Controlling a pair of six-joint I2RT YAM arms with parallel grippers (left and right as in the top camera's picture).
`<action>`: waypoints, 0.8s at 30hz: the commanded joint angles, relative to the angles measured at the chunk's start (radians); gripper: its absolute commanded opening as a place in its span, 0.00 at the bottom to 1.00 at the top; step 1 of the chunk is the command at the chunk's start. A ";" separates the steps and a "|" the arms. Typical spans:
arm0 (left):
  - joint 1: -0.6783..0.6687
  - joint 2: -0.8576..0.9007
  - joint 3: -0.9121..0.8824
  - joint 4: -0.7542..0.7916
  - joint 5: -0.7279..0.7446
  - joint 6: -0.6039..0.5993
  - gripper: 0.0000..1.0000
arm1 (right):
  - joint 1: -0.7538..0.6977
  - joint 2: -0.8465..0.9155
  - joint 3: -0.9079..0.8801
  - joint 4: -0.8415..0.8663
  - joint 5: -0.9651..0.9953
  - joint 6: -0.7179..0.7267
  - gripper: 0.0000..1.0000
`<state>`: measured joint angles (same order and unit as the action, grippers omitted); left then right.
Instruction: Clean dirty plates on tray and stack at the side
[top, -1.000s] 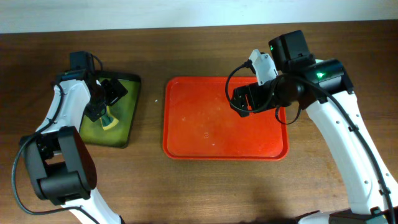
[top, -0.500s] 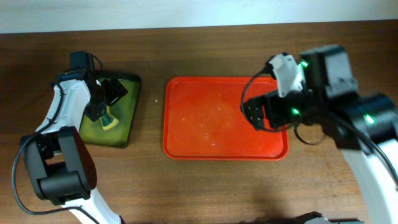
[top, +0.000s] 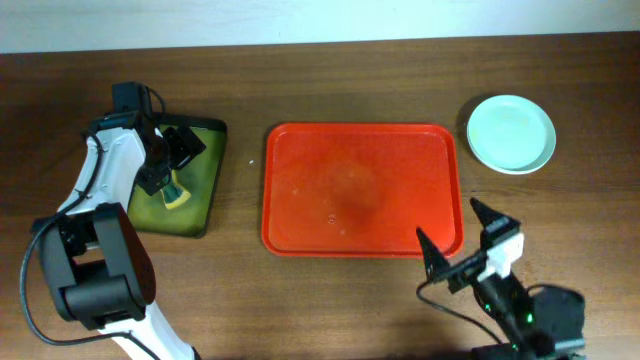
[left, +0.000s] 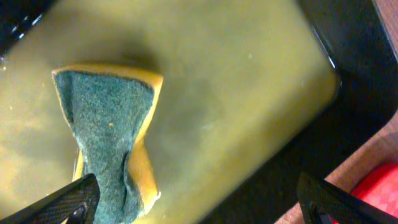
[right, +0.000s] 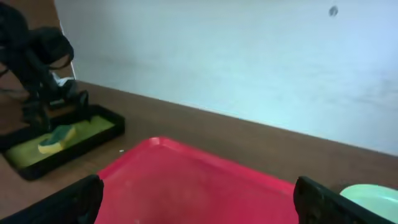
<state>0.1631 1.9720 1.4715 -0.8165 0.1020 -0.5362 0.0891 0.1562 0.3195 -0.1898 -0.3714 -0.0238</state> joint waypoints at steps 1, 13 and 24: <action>-0.003 -0.005 0.008 0.001 0.007 0.003 0.99 | -0.006 -0.154 -0.089 0.008 0.036 0.001 0.98; -0.003 -0.005 0.008 0.001 0.007 0.003 0.99 | -0.108 -0.153 -0.314 0.327 0.148 0.002 0.98; -0.003 -0.005 0.008 0.001 0.007 0.003 0.99 | -0.195 -0.152 -0.314 0.132 0.148 0.002 0.98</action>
<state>0.1631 1.9720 1.4715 -0.8177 0.1020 -0.5358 -0.0978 0.0120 0.0109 -0.0525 -0.2283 -0.0265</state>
